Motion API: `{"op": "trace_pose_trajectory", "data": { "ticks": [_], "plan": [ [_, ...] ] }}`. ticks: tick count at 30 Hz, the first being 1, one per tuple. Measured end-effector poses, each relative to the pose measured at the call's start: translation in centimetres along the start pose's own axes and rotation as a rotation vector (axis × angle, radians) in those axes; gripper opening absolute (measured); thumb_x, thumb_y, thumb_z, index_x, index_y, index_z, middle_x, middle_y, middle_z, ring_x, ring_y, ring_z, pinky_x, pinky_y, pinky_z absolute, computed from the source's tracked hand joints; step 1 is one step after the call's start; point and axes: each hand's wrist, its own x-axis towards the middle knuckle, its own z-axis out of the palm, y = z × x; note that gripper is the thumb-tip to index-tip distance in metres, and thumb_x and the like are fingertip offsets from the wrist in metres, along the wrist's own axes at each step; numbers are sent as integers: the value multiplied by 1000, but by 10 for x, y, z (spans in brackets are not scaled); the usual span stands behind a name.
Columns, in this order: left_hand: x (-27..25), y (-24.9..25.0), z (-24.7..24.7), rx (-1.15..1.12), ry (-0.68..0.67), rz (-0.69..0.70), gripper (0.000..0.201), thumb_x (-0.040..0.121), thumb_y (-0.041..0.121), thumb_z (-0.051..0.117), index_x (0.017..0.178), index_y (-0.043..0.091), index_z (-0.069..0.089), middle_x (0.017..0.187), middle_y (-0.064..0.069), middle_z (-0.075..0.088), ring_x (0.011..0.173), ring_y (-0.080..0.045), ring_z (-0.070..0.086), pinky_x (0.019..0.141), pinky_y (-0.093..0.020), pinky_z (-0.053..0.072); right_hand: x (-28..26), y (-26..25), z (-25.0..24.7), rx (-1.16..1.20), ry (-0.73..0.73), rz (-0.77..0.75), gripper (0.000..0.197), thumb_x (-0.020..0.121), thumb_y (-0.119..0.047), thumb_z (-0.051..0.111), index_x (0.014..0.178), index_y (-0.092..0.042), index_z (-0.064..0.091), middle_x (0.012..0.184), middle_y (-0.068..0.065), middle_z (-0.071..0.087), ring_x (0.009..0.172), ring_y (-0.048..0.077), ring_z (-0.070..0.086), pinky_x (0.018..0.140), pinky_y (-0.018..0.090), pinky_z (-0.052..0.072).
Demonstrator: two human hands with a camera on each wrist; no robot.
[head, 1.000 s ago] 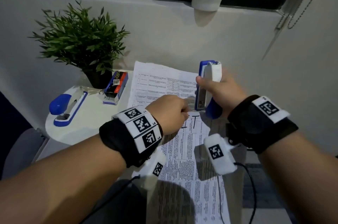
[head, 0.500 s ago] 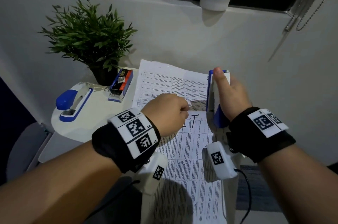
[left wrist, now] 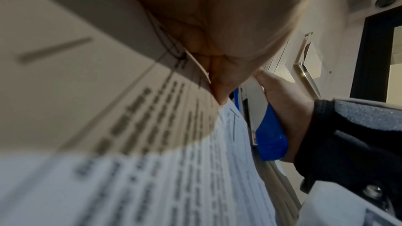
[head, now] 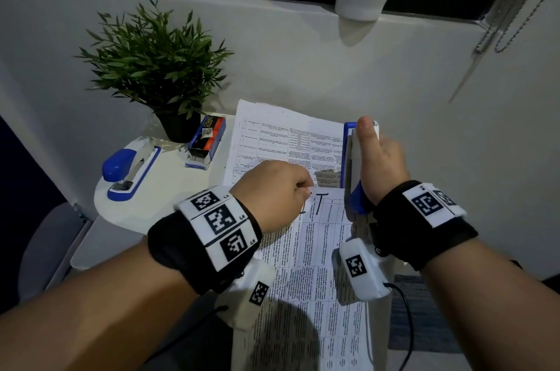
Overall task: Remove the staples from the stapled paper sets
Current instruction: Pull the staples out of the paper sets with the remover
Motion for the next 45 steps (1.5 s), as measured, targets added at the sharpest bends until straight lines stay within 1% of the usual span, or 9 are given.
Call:
{"op": "trace_pose_trajectory", "data": {
  "ticks": [5, 10, 15, 21, 28, 33, 38, 41, 45],
  "plan": [
    [-2, 2, -1, 27, -19, 0, 18, 94, 27, 50, 101, 24, 66, 94, 5, 66, 93, -15, 57, 84, -32, 48, 2, 2, 1, 63, 21, 8, 60, 84, -74, 33, 53, -26, 48, 58, -3, 54, 61, 23, 55, 74, 42, 48],
    [0, 11, -4, 198, -3, 32, 22, 92, 28, 47, 108, 26, 62, 104, 6, 64, 100, -16, 56, 81, -29, 42, 0, 1, 3, 80, 2, -9, 66, 69, -83, 28, 58, -23, 53, 64, 2, 61, 68, 29, 60, 80, 47, 51],
    [9, 33, 2, 175, -34, 53, 51, 72, 66, 60, 107, 28, 60, 104, 7, 66, 96, -18, 60, 84, -35, 49, -5, -7, 10, 195, -1, -29, 75, 69, -81, 34, 71, -11, 62, 76, 12, 69, 76, 34, 66, 80, 49, 52],
    [12, 35, 1, -57, -44, 23, 33, 65, 54, 75, 75, 25, 61, 71, 10, 59, 69, -9, 55, 61, -25, 45, -10, -14, 8, 229, 50, -90, 42, 87, -57, 39, 79, -17, 51, 72, 3, 54, 61, 8, 47, 62, 21, 39],
    [12, 35, 6, -43, 15, 45, 28, 70, 46, 71, 73, 25, 52, 68, 9, 54, 68, -14, 53, 56, -25, 37, -12, -8, 18, 315, 101, -63, 90, 60, -96, 28, 79, -14, 58, 80, 20, 66, 78, 38, 64, 77, 52, 52],
    [14, 33, 9, -33, 12, 39, 27, 71, 47, 70, 81, 24, 58, 76, 7, 59, 74, -17, 57, 62, -26, 43, -13, -11, 14, 285, 142, -41, 60, 78, -70, 29, 75, -18, 59, 86, 17, 68, 79, 29, 67, 76, 45, 54],
    [15, 28, 8, 15, -97, 73, 37, 75, 35, 73, 108, 23, 62, 99, 4, 64, 91, -17, 58, 76, -26, 47, -12, 2, 9, 181, 133, -155, 50, 72, -78, 27, 71, -41, 60, 87, 4, 68, 86, 25, 65, 84, 47, 50],
    [15, 18, 4, 39, -110, 42, 50, 79, 27, 73, 126, 27, 56, 116, 5, 63, 104, -14, 57, 88, -24, 44, -10, 7, -1, 156, 182, -120, 55, 74, -77, 26, 80, -29, 53, 90, 1, 64, 87, 23, 59, 81, 33, 47],
    [16, 8, 3, 9, -103, -2, 31, 80, 25, 72, 110, 27, 67, 100, 10, 65, 94, -9, 57, 82, -22, 44, 4, 2, -22, 410, 395, 31, 49, 96, -54, 36, 100, -11, 60, 71, -10, 50, 66, 9, 51, 58, 14, 41]
  ]
}}
